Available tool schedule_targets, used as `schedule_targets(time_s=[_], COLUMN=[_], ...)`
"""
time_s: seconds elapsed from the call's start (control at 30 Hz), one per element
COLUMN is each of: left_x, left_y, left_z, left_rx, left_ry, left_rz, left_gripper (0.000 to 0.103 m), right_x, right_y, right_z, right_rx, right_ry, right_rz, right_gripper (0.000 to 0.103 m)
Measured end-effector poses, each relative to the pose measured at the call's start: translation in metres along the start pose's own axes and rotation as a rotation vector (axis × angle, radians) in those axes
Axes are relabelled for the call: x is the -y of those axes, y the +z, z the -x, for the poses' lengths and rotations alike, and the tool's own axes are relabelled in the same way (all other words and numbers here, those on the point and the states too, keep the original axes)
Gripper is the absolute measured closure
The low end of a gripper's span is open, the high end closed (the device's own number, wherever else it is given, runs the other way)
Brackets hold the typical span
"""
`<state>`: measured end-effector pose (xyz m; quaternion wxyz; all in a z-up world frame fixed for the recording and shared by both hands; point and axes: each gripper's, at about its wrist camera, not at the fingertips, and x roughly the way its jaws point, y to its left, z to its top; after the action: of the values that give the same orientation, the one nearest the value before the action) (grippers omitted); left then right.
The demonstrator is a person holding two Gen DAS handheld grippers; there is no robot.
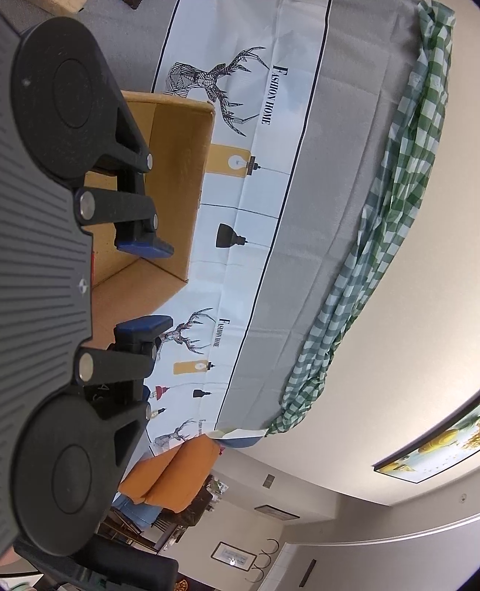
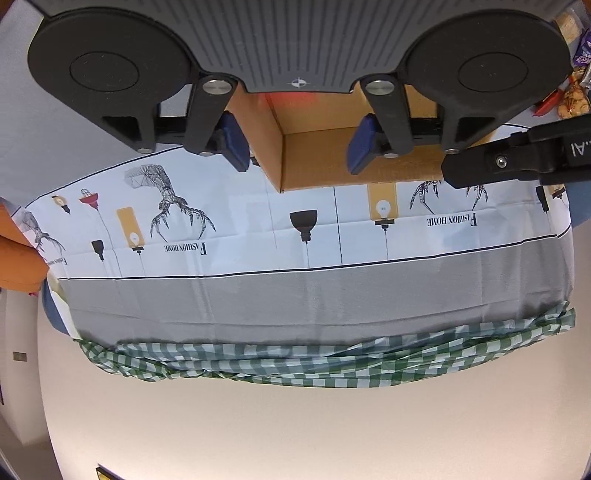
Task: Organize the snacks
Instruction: 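Open both grippers to drop the red packet and yellow bag into the box, then move both grippers back to the snack pile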
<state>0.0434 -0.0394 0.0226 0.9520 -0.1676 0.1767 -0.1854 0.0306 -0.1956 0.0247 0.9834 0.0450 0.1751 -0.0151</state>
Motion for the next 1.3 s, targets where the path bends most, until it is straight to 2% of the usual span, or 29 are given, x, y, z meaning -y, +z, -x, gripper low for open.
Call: schedule_targets(time_s=[0.13, 0.37, 0.73, 0.8, 0.93, 0.97, 1.07, 1.2, 1.3], left_x=[0.0, -0.01, -0.061, -0.073, -0.098, -0.105, -0.128, -0.16, -0.185], left_y=[0.001, 0.004, 0.02, 0.024, 0.031, 0.033, 0.036, 0.035, 0.029], left_z=[-0.001, 0.003, 0.031, 0.039, 0.053, 0.056, 0.064, 0.069, 0.075], left_rx=[-0.004, -0.001, 0.029, 0.036, 0.036, 0.029, -0.013, -0.129, -0.191], left_ry=[0.008, 0.034, 0.155, 0.182, 0.239, 0.259, 0.323, 0.442, 0.502], left_rz=[-0.004, 0.003, 0.046, 0.051, 0.062, 0.067, 0.093, 0.131, 0.175], left_gripper=[0.066, 0.066, 0.066, 0.066, 0.066, 0.066, 0.066, 0.066, 0.066], right_x=[-0.003, -0.008, -0.056, -0.066, -0.09, -0.097, -0.12, -0.151, -0.173], right_y=[0.0, 0.002, -0.001, -0.001, -0.002, -0.003, -0.006, -0.009, -0.014], right_z=[-0.001, -0.004, -0.001, 0.0, 0.001, 0.002, 0.004, 0.011, 0.016], right_rx=[-0.003, -0.013, -0.025, -0.028, -0.038, -0.043, -0.054, -0.056, -0.057], right_ry=[0.0, 0.009, 0.075, 0.092, 0.14, 0.157, 0.211, 0.269, 0.304], right_rz=[0.005, -0.002, 0.018, 0.019, 0.006, 0.004, -0.001, -0.001, 0.01], right_gripper=[0.036, 0.035, 0.036, 0.038, 0.053, 0.058, 0.066, 0.066, 0.066])
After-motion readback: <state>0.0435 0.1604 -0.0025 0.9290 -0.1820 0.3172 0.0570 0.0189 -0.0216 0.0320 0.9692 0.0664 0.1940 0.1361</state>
